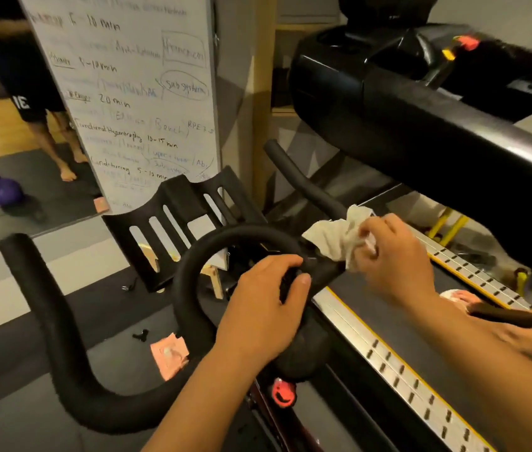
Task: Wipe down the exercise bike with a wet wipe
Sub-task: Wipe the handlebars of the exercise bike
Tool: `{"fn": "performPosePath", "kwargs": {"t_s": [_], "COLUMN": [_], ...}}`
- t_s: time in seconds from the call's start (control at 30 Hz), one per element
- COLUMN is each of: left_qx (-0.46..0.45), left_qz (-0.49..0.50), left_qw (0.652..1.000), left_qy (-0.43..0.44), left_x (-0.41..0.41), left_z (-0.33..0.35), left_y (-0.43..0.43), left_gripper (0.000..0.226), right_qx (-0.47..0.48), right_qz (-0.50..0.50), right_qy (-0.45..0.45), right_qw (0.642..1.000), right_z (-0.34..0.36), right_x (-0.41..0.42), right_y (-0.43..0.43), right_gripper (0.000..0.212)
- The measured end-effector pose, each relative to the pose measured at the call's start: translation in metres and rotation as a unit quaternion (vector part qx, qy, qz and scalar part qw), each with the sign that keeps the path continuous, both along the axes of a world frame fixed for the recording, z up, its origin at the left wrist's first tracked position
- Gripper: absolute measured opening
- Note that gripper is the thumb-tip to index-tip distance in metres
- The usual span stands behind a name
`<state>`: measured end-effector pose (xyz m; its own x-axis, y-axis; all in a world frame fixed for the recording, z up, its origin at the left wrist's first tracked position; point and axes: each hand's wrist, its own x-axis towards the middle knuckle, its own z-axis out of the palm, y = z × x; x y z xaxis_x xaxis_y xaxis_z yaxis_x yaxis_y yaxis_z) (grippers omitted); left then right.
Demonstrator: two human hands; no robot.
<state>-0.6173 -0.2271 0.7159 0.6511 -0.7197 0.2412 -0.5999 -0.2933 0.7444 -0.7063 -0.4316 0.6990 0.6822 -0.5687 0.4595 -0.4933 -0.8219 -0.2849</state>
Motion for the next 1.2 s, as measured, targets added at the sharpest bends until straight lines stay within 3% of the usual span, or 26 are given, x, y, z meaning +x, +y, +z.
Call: {"fn": "performPosePath", "kwargs": {"t_s": [0.1, 0.2, 0.4, 0.5, 0.67, 0.73, 0.8, 0.9, 0.97, 1.07, 1.2], "left_qx": [0.166, 0.244, 0.275, 0.287, 0.296, 0.296, 0.294, 0.291, 0.282, 0.273, 0.218], "left_qz": [-0.021, -0.028, -0.064, -0.06, -0.043, -0.043, -0.042, -0.041, -0.038, -0.038, -0.03], "left_qw": [0.981, 0.957, 0.946, 0.941, 0.939, 0.941, 0.942, 0.941, 0.943, 0.946, 0.962], "left_qy": [-0.095, -0.154, -0.159, -0.168, -0.171, -0.16, -0.158, -0.169, -0.172, -0.172, -0.159], "left_x": [-0.004, -0.002, 0.003, 0.004, 0.006, 0.006, 0.006, 0.007, 0.006, 0.004, 0.005], "left_z": [-0.005, -0.007, -0.003, -0.002, -0.006, -0.008, -0.009, -0.01, -0.01, -0.011, -0.016], "left_y": [-0.011, -0.018, -0.023, -0.026, -0.023, -0.021, -0.02, -0.021, -0.022, -0.022, -0.018], "left_gripper": [0.063, 0.074, 0.075, 0.073, 0.073, 0.072, 0.072, 0.071, 0.071, 0.071, 0.067], "right_qx": [0.046, 0.087, 0.056, 0.055, 0.048, 0.047, 0.011, 0.027, 0.141, 0.289, 0.314], "right_qz": [-0.051, -0.037, 0.1, 0.073, 0.056, 0.065, 0.077, 0.038, -0.015, -0.034, -0.051], "right_qy": [0.078, 0.084, 0.217, 0.245, 0.265, 0.293, 0.309, 0.209, 0.129, 0.0, -0.1], "right_qw": [0.995, 0.992, 0.969, 0.965, 0.961, 0.953, 0.948, 0.977, 0.981, 0.957, 0.943], "right_z": [-0.002, -0.002, -0.006, 0.002, 0.009, 0.011, 0.015, 0.009, 0.006, 0.002, -0.007], "right_x": [0.045, 0.089, 0.168, 0.201, 0.206, 0.196, 0.172, 0.132, 0.107, 0.079, 0.043], "right_y": [-0.04, -0.067, -0.082, -0.083, -0.076, -0.075, -0.072, -0.073, -0.066, -0.053, -0.022], "right_gripper": [0.007, 0.014, 0.042, 0.041, 0.058, 0.056, 0.04, 0.032, 0.039, 0.053, 0.036]}}
